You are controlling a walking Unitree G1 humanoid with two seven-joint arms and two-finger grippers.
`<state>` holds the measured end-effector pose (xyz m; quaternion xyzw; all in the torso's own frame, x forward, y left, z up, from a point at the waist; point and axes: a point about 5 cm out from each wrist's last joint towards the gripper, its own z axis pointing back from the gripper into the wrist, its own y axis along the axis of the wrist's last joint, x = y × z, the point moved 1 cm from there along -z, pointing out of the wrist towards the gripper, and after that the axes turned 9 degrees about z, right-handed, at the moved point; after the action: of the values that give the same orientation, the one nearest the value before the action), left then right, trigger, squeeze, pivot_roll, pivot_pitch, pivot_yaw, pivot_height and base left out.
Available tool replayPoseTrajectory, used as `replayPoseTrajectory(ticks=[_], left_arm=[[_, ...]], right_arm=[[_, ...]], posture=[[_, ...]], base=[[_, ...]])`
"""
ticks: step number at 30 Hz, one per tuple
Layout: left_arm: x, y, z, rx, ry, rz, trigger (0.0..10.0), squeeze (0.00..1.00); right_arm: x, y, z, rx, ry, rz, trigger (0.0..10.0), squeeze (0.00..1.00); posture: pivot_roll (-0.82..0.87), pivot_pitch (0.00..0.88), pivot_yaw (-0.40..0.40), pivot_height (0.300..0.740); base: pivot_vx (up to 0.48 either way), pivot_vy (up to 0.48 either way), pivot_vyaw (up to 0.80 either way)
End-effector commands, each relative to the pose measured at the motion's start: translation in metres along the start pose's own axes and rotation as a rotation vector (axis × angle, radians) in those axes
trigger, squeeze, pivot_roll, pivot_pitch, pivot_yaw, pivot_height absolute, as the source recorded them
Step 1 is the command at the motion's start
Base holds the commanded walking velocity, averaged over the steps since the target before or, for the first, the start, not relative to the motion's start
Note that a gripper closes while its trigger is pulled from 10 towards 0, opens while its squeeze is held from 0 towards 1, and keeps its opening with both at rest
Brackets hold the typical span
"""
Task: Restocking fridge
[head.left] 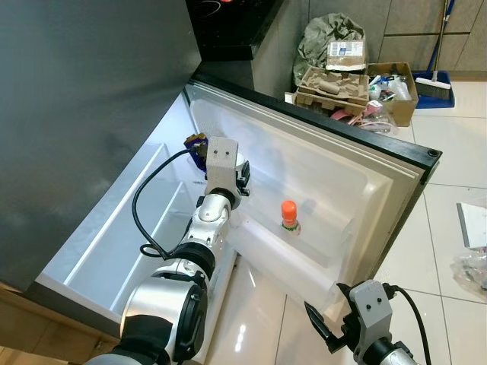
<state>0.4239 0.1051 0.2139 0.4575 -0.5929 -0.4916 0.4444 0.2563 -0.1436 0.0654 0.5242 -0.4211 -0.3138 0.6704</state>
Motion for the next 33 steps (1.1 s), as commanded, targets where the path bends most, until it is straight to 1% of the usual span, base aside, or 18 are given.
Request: replayPoseTrajectory(ticks=[1, 3, 4, 5, 6, 10, 11, 12, 13, 21, 22, 27, 28, 29, 30, 33], left_arm=[[-0.0215, -0.0217, 0.0086, -0.103, 0.067, -0.036, 10.0, 0.00], [-0.0217, -0.0220, 0.0087, -0.107, 0.067, -0.031, 10.0, 0.00], [-0.0217, -0.0221, 0.0087, -0.108, 0.067, -0.029, 10.0, 0.15], [-0.0218, -0.0224, 0.0088, -0.109, 0.068, -0.027, 10.0, 0.67], [-0.0218, -0.0226, 0.0088, -0.111, 0.069, -0.026, 10.0, 1.00], [-0.0223, -0.0234, 0.0090, -0.116, 0.076, -0.027, 10.0, 1.00], [-0.0225, -0.0241, 0.0092, -0.121, 0.077, -0.025, 10.0, 0.90], [-0.0225, -0.0241, 0.0092, -0.121, 0.077, -0.025, 10.0, 0.90], [-0.0228, -0.0244, 0.0093, -0.124, 0.078, -0.024, 10.0, 0.00], [-0.0240, -0.0241, 0.0093, -0.124, 0.084, -0.017, 10.0, 0.00], [-0.0239, -0.0237, 0.0092, -0.121, 0.082, -0.008, 10.0, 1.00], [-0.0244, -0.0228, 0.0089, -0.118, 0.086, 0.006, 10.0, 1.00], [-0.0249, -0.0223, 0.0088, -0.116, 0.089, 0.017, 10.0, 0.79], [-0.0253, -0.0220, 0.0088, -0.114, 0.091, 0.025, 10.0, 0.79], [-0.0246, -0.0200, 0.0081, -0.104, 0.078, 0.054, 10.0, 0.00], [-0.0238, -0.0176, 0.0075, -0.090, 0.066, 0.080, 10.0, 0.00]], right_arm=[[-0.0048, -0.0043, 0.0031, -0.022, 0.014, -0.015, 10.0, 0.00], [-0.0048, -0.0044, 0.0030, -0.022, 0.014, -0.015, 10.0, 0.00], [-0.0049, -0.0045, 0.0030, -0.023, 0.014, -0.015, 10.0, 0.00], [-0.0048, -0.0045, 0.0029, -0.023, 0.014, -0.015, 10.0, 0.00], [-0.0048, -0.0046, 0.0027, -0.023, 0.014, -0.015, 10.0, 0.00], [-0.0044, -0.0046, 0.0023, -0.023, 0.014, -0.015, 10.0, 0.00], [-0.0041, -0.0045, 0.0019, -0.023, 0.014, -0.014, 10.0, 0.00], [-0.0041, -0.0045, 0.0019, -0.023, 0.014, -0.014, 10.0, 0.00], [-0.0041, -0.0044, 0.0019, -0.022, 0.014, -0.013, 10.0, 0.00], [-0.0039, -0.0042, 0.0016, -0.022, 0.016, -0.011, 10.0, 0.00], [-0.0038, -0.0042, 0.0015, -0.022, 0.015, -0.011, 10.0, 0.00], [-0.0031, -0.0040, 0.0009, -0.021, 0.013, -0.010, 10.0, 0.00], [-0.0031, -0.0039, 0.0008, -0.020, 0.013, -0.010, 10.0, 0.00], [-0.0030, -0.0038, 0.0008, -0.020, 0.012, -0.010, 10.0, 0.00], [-0.0028, -0.0038, 0.0008, -0.020, 0.011, -0.010, 10.0, 0.00], [-0.0027, -0.0039, 0.0010, -0.020, 0.010, -0.011, 10.0, 0.00]], posture=[[-0.16, 0.305, 0.141, 0.740], [-0.16, 0.305, 0.141, 0.740], [-0.16, 0.305, 0.141, 0.740], [-0.16, 0.304, 0.140, 0.740], [-0.16, 0.304, 0.140, 0.740], [-0.16, 0.304, 0.140, 0.740], [-0.16, 0.303, 0.140, 0.740], [-0.16, 0.303, 0.140, 0.740], [-0.16, 0.303, 0.140, 0.740], [-0.16, 0.300, 0.138, 0.740], [-0.16, 0.300, 0.138, 0.740], [-0.16, 0.300, 0.140, 0.740], [-0.16, 0.301, 0.142, 0.740], [-0.16, 0.301, 0.142, 0.740], [-0.16, 0.299, 0.143, 0.740], [-0.16, 0.299, 0.143, 0.740]], base=[[0.000, 0.000, 0.00], [0.000, 0.000, 0.00], [0.000, 0.000, 0.00], [0.000, 0.000, 0.00], [0.000, 0.000, 0.00], [0.000, 0.000, 0.00], [0.000, 0.000, 0.00], [0.000, 0.000, 0.00], [0.000, 0.000, 0.00], [0.000, 0.000, 0.00], [0.000, 0.000, 0.00], [0.000, 0.000, 0.00], [0.000, 0.000, 0.00], [0.000, 0.000, 0.00], [0.000, 0.000, 0.00], [0.000, 0.000, 0.00]])
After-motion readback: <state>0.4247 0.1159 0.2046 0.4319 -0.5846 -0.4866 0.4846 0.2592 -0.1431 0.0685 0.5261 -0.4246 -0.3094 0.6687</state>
